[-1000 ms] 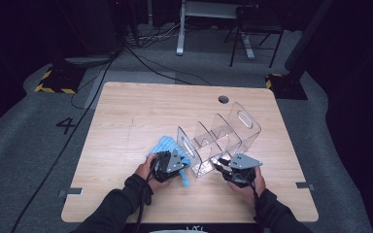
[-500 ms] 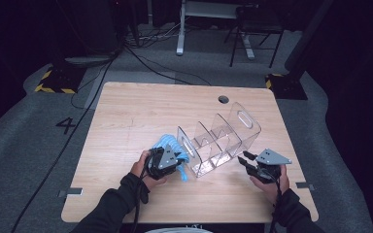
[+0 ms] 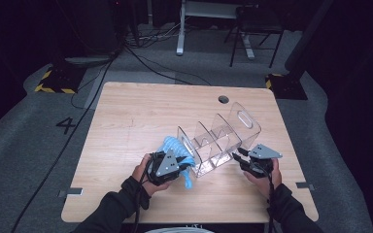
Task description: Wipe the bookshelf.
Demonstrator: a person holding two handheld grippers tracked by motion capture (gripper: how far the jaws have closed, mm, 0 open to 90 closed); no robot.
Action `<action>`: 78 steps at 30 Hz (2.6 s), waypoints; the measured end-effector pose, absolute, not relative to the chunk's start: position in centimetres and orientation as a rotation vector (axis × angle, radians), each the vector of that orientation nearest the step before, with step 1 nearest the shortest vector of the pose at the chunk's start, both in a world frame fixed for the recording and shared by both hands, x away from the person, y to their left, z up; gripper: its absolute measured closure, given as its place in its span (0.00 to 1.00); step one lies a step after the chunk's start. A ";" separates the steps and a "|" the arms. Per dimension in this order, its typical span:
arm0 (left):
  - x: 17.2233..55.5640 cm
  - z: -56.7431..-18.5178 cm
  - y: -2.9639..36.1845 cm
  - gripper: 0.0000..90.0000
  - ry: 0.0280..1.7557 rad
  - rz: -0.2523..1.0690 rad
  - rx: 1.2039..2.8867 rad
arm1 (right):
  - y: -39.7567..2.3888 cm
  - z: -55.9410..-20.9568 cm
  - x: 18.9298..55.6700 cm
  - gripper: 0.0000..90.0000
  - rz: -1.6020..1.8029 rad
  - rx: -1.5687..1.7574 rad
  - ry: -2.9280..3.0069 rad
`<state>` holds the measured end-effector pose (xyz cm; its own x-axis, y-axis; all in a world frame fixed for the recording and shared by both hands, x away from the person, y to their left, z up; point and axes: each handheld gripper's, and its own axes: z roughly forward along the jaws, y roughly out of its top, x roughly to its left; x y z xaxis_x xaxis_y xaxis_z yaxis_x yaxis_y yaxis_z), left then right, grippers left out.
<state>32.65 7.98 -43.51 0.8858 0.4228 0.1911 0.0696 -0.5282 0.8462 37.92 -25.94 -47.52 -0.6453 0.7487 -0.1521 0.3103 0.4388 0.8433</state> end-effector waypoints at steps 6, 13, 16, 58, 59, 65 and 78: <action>30.9 -43.4 5.9 0.84 0.249 0.418 2.117 | -25.3 -47.6 38.0 0.76 1.112 0.882 2.173; 30.5 -43.8 4.4 0.84 0.210 0.399 2.153 | -25.5 -47.5 38.1 0.84 1.119 0.908 2.161; 30.6 -44.0 4.2 0.83 0.237 0.420 2.168 | -25.4 -47.5 38.0 0.83 1.113 0.897 2.169; 33.8 -44.1 7.4 0.83 0.594 0.628 2.169 | -28.6 -47.8 41.4 0.65 1.069 1.009 2.042; 33.8 -44.1 7.4 0.83 0.594 0.628 2.169 | -28.6 -47.8 41.4 0.65 1.069 1.009 2.042; 34.0 -44.1 7.4 0.83 0.599 0.624 2.166 | -28.2 -48.1 42.6 0.73 1.101 1.021 2.029; 33.4 -43.1 8.0 0.83 0.621 0.635 2.096 | -26.1 -47.7 41.8 0.83 0.937 0.976 2.047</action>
<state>33.38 7.96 -43.07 0.7489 0.6265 0.2160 0.2013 -0.5256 0.8265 41.75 -26.07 -47.71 -0.4919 0.8308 -0.2606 0.3460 0.4611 0.8171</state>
